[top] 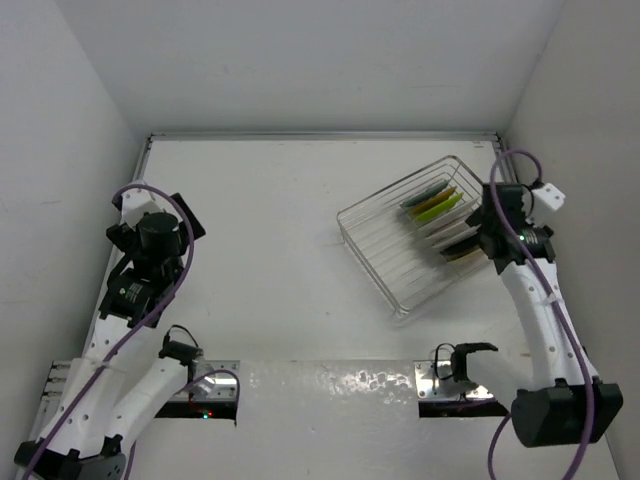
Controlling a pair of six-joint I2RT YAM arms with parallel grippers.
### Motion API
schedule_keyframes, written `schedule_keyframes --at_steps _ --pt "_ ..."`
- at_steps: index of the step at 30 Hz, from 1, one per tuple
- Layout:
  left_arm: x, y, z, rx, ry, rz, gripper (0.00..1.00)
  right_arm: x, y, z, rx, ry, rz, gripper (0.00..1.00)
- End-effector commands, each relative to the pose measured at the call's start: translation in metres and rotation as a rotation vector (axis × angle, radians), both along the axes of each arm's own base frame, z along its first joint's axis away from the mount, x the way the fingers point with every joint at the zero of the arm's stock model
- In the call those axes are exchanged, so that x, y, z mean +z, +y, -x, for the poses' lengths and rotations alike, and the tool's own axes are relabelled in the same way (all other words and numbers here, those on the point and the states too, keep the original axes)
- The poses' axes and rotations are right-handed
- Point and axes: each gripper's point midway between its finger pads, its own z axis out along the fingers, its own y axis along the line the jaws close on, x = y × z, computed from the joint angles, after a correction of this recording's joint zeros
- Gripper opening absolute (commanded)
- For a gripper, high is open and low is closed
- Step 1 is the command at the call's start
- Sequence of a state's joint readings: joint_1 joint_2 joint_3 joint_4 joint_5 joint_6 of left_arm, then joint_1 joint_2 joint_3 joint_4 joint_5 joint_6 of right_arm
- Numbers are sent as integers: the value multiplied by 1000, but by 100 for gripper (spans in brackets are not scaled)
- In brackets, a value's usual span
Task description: Unload the plates from the dish rack
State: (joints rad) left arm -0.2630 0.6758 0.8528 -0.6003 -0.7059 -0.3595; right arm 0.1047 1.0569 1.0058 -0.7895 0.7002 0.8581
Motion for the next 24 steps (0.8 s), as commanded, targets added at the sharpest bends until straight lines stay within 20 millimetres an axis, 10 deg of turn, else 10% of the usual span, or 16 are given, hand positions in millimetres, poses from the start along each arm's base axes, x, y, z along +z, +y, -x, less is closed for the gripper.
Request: schedule_keyframes --at_steps 1,8,24 --pt "12 -8 -9 -40 -44 13 100 -8 -15 -1 -30 -58 -99 84" --pt "9 -15 -12 -76 -35 17 100 -45 -32 -2 -22 -35 -172 54" --pt "2 -22 -18 -115 -9 15 100 -77 -36 -20 -52 -56 -208 37"
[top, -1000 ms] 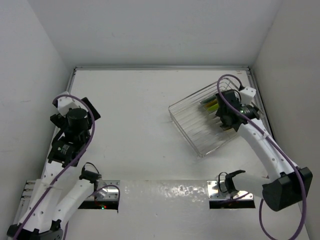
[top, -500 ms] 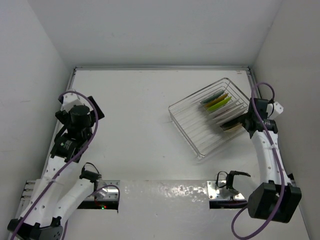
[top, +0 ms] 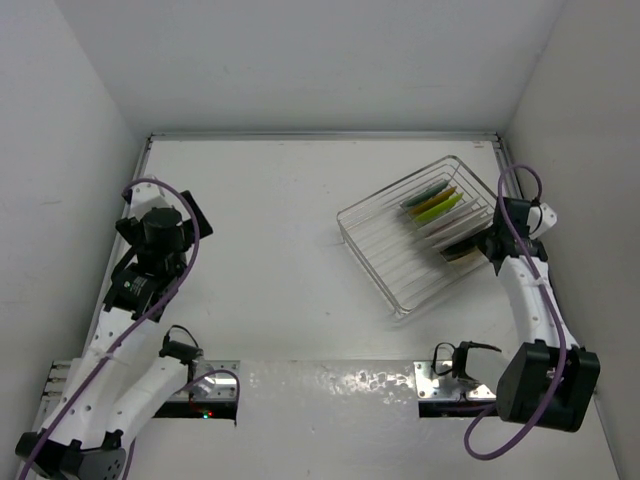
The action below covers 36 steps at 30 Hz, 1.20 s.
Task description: Unload the plates from the dish rack
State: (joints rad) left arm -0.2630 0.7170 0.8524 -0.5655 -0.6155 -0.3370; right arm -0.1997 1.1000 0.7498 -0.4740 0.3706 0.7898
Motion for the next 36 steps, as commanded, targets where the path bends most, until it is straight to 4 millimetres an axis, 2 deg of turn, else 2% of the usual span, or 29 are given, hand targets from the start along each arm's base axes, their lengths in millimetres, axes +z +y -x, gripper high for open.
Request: schedule_keyframes --at_steps 1,3,7,10,14,20,21,23,24,25,26,28,29,31,32,33,34,36 --pt "9 -5 -5 -24 -36 2 100 6 -3 -13 -18 -55 -2 36" --pt "8 -6 -6 -29 -31 1 100 5 -4 -12 -33 -46 -5 28" --pt "8 -6 -6 -30 -32 2 100 11 -8 -12 -60 -53 5 23" --pt "8 -6 -6 -32 -30 1 100 17 -11 -12 -82 -48 13 13" --pt "8 -6 -6 -32 -30 1 100 26 -13 -12 -99 -45 16 10" --pt "7 -7 -6 -38 -26 2 100 59 -21 -14 -133 -68 42 1" --pt "7 -7 -6 -40 -26 2 100 71 -21 -18 -132 -90 45 0" --pt "7 -7 -7 -38 -25 3 100 79 -22 -16 -128 -76 53 0" --pt "7 -7 -7 -38 -22 2 100 92 -23 -18 -126 -97 59 0" --pt "7 -8 -7 -39 -19 6 100 96 -24 -13 -130 -80 73 0" --pt "9 -9 -8 -42 -21 11 100 111 -26 -14 -134 -100 85 0" --pt "12 -14 -10 -60 -19 31 100 125 -29 -7 -141 -91 113 0" --pt "14 -17 -11 -71 -19 40 100 145 -31 -6 -143 -125 129 0" --pt "28 -28 -15 -117 -47 87 100 162 -32 1 -128 -116 159 0" --pt "34 -39 -17 -170 -56 118 100 183 -34 3 -132 -153 178 0" --pt "50 -47 -19 -201 -94 153 100 193 -35 6 -136 -167 188 0" --pt "58 -56 -22 -239 -112 180 100 211 -36 9 -131 -194 208 0" --pt "82 -85 -24 -376 -159 270 100 229 -28 8 -75 -241 203 0"
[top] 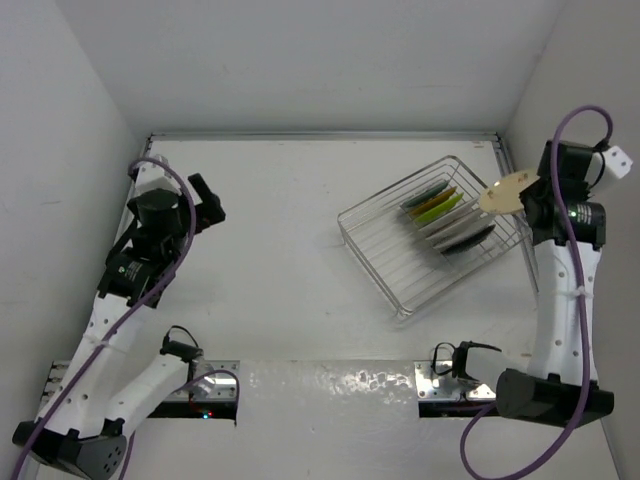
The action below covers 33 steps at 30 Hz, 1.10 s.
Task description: Unload the plates from the dish rack
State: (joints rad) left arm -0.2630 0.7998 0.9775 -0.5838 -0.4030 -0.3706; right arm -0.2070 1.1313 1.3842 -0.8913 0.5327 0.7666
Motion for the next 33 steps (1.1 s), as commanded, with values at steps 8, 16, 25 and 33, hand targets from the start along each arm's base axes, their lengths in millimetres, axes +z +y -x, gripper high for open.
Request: schedule_keyframes --at_steps 8,16,25,33 --pt "104 -158 -9 -746 -223 514 100 105 149 -64 937 -460 -141 0" --pt "96 -210 -29 -1001 -162 672 100 103 289 -59 1455 -608 -253 0" --pt "62 -220 -45 -1005 -86 684 84 54 348 -90 1479 -503 -295 0" --pt "45 -203 -67 -840 -67 600 82 36 348 -100 1432 -483 -289 0"
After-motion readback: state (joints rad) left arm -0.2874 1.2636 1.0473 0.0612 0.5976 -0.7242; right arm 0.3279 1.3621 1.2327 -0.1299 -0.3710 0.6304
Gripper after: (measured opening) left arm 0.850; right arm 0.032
